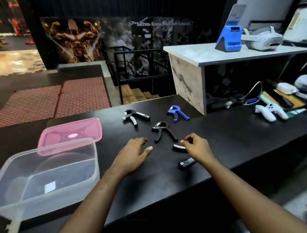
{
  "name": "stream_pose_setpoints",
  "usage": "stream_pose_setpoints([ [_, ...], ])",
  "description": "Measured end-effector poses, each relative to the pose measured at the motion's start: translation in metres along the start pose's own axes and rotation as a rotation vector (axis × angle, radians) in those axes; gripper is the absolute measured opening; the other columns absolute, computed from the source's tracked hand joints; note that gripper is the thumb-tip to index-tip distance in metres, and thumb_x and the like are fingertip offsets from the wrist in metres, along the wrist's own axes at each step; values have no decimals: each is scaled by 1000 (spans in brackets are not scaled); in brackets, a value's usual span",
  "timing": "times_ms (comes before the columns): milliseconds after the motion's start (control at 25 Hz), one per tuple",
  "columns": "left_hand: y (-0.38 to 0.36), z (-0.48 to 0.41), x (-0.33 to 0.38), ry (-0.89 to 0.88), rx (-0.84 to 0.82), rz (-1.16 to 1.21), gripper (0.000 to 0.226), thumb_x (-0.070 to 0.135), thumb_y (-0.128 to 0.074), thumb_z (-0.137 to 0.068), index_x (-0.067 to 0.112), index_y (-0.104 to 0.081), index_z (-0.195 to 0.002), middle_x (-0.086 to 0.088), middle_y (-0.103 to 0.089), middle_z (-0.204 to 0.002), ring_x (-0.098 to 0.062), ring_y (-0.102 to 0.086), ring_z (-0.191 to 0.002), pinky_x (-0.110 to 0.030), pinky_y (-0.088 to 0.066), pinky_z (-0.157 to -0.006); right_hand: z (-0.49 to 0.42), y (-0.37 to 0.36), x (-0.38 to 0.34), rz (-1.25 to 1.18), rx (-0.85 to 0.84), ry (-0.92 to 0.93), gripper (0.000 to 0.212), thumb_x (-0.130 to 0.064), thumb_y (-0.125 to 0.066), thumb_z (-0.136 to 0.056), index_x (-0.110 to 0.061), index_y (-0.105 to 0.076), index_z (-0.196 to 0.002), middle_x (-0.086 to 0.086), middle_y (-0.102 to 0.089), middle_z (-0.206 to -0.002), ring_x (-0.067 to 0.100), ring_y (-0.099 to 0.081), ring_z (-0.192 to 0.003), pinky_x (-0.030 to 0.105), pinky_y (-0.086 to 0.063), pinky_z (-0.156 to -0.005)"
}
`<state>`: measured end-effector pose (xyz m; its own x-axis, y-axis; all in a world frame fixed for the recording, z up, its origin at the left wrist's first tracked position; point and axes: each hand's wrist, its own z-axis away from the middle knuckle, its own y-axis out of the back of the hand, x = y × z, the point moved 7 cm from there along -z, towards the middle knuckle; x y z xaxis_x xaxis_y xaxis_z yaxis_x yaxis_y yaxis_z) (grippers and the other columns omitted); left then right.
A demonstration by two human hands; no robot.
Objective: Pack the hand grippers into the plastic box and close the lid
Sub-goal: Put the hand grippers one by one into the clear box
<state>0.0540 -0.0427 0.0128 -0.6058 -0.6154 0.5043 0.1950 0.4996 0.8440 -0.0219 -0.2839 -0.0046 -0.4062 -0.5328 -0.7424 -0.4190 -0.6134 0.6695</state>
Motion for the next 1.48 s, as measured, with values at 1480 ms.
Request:
stream_pose_setpoints([
  [1480, 186, 147, -116, 332, 494, -194, 35, 31, -53, -93, 18, -58, -125, -4, -60, -124, -21, -53, -117, -38, -47, -91, 84, -122, -196, -29, -5, 356, 34, -31, -64, -75, -15, -43, -96, 6, -61, -78, 34, -61, -77, 35, -49, -65],
])
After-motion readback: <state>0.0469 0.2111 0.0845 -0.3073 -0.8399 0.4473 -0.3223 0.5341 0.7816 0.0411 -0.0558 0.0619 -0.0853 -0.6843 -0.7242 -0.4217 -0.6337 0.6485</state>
